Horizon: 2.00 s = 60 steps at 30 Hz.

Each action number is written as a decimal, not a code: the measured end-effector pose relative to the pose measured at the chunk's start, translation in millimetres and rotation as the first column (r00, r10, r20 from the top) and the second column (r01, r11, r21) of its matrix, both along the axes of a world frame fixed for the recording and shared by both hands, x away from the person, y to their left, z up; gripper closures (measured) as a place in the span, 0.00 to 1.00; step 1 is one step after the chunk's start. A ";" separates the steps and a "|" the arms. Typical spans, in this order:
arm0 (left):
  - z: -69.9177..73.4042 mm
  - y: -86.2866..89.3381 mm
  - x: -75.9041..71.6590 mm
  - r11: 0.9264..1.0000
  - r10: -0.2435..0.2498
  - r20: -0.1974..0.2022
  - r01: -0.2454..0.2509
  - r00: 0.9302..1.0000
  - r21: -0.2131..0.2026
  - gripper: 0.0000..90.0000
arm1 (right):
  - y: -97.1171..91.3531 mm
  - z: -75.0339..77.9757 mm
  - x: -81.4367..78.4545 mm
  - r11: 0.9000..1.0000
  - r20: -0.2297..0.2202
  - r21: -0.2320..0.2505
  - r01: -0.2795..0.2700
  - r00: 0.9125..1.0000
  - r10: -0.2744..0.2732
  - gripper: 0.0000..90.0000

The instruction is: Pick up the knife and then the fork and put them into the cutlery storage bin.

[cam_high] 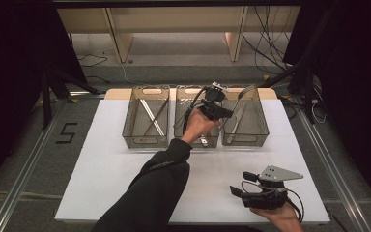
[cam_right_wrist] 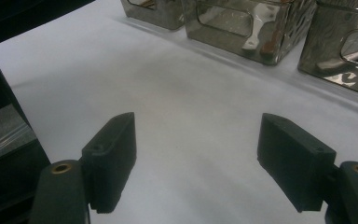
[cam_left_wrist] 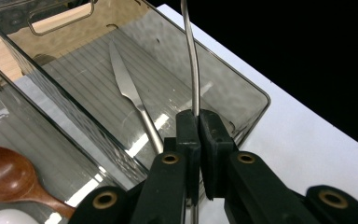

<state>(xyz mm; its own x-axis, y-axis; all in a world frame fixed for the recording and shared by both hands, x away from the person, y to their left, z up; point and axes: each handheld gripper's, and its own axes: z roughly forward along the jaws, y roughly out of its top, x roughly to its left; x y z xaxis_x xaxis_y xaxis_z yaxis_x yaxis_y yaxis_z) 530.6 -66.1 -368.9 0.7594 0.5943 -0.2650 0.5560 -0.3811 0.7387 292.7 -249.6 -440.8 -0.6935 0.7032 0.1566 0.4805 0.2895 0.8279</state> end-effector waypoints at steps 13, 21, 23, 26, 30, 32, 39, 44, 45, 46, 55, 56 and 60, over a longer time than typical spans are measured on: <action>-4.9 -10.9 10.6 0.999 0.037 -0.005 -0.037 0.999 -0.016 0.97 | 0.3 0.0 -0.8 1.000 0.000 0.002 -0.005 1.000 0.005 0.32; -10.6 -14.2 15.6 0.998 0.052 -0.018 -0.053 0.998 -0.031 0.96 | 0.6 0.1 -0.9 1.000 -0.001 0.003 -0.007 1.000 0.007 0.32; -12.7 -15.5 16.6 0.998 0.060 -0.023 -0.061 0.998 -0.036 0.96 | 0.9 0.2 -1.1 1.000 0.000 0.002 -0.009 1.000 0.009 0.32; -14.3 -17.6 16.8 0.998 0.059 -0.021 -0.059 0.998 -0.034 0.96 | 0.9 0.5 -1.3 1.000 -0.001 0.003 -0.010 1.000 0.010 0.32; -16.0 -18.8 19.1 0.997 0.063 -0.034 -0.064 0.997 -0.039 0.96 | 0.7 0.5 -1.3 1.000 0.001 0.005 -0.008 1.000 0.008 0.32; -17.0 -19.4 19.7 0.997 0.063 -0.037 -0.064 0.997 -0.034 0.96 | 0.7 0.5 -1.4 1.000 0.001 0.005 -0.008 1.000 0.008 0.32; -19.8 -21.2 20.5 0.997 0.070 -0.043 -0.072 0.997 -0.041 0.96 | 0.0 0.4 -1.2 1.000 0.002 0.007 -0.009 1.000 0.009 0.32; -22.2 -21.7 20.6 0.996 0.076 -0.046 -0.077 0.996 -0.038 0.96 | 0.2 0.6 -1.5 1.000 0.001 0.009 -0.009 1.000 0.009 0.32; -23.2 -22.0 20.9 0.996 0.081 -0.047 -0.083 0.996 -0.041 0.96 | 0.2 0.5 -1.4 1.000 0.001 0.008 -0.009 1.000 0.009 0.32; -23.7 -22.1 21.1 0.995 0.083 -0.049 -0.085 0.995 -0.042 0.96 | 0.2 0.4 -1.5 1.000 0.001 0.008 -0.010 1.000 0.010 0.32; -28.2 -26.2 20.3 0.995 0.091 -0.054 -0.093 0.994 -0.030 0.96 | 0.4 0.8 -1.8 1.000 0.001 0.010 -0.010 1.000 0.010 0.32; -28.7 -26.5 20.4 0.996 0.090 -0.050 -0.091 0.995 -0.020 0.96 | 0.5 1.0 -1.9 1.000 0.001 0.009 -0.011 1.000 0.011 0.32; -33.1 -27.2 21.2 0.994 0.109 -0.060 -0.109 0.992 -0.010 0.94 | 0.4 1.2 -2.0 1.000 0.003 0.010 -0.012 1.000 0.012 0.32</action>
<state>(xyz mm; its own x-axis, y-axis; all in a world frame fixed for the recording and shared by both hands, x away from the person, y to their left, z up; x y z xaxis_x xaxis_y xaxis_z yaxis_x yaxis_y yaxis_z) 551.8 -93.3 -402.0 0.6731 0.6686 -0.3159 0.6363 -0.3061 0.7081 290.7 -249.2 -439.6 -0.7023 0.6933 0.1614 0.4747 0.2872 0.8320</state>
